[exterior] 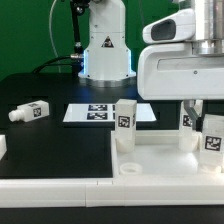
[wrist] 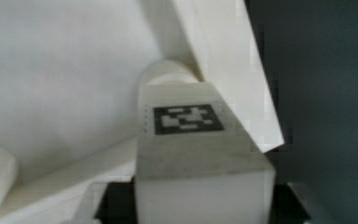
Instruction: Assemble square table
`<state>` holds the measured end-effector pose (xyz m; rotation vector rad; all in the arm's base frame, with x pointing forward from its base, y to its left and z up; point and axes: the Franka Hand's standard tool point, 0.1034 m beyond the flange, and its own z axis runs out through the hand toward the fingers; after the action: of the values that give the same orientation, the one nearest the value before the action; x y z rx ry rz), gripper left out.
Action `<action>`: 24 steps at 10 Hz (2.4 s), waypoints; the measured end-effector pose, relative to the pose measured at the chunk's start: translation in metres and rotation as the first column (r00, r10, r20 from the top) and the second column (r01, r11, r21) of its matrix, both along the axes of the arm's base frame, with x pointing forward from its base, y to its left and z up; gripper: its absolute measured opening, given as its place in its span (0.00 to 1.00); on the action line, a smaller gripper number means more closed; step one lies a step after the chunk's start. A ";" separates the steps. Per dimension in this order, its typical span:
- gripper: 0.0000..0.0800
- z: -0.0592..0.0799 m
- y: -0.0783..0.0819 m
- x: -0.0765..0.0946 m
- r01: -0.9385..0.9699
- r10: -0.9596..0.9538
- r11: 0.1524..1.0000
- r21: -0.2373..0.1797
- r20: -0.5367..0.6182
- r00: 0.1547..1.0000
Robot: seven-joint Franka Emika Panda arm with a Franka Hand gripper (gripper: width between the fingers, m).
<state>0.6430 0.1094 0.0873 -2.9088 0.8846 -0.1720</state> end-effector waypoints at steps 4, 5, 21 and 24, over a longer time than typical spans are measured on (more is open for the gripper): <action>0.36 -0.002 -0.001 -0.002 0.624 -0.620 0.777 0.079 -0.074 0.781; 0.36 -0.002 0.005 -0.004 0.745 -0.739 0.661 0.092 -0.099 0.667; 0.48 -0.001 0.008 0.000 -0.201 0.203 0.977 -0.070 0.022 0.979; 0.37 -0.002 0.005 -0.004 0.191 -0.191 0.981 -0.022 -0.020 0.981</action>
Offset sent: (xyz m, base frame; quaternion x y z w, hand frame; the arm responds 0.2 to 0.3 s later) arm 0.0032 0.0150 -0.0083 0.0242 0.0039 0.4814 0.8762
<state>0.6391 0.1141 0.0858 -2.8459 1.1723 -0.1646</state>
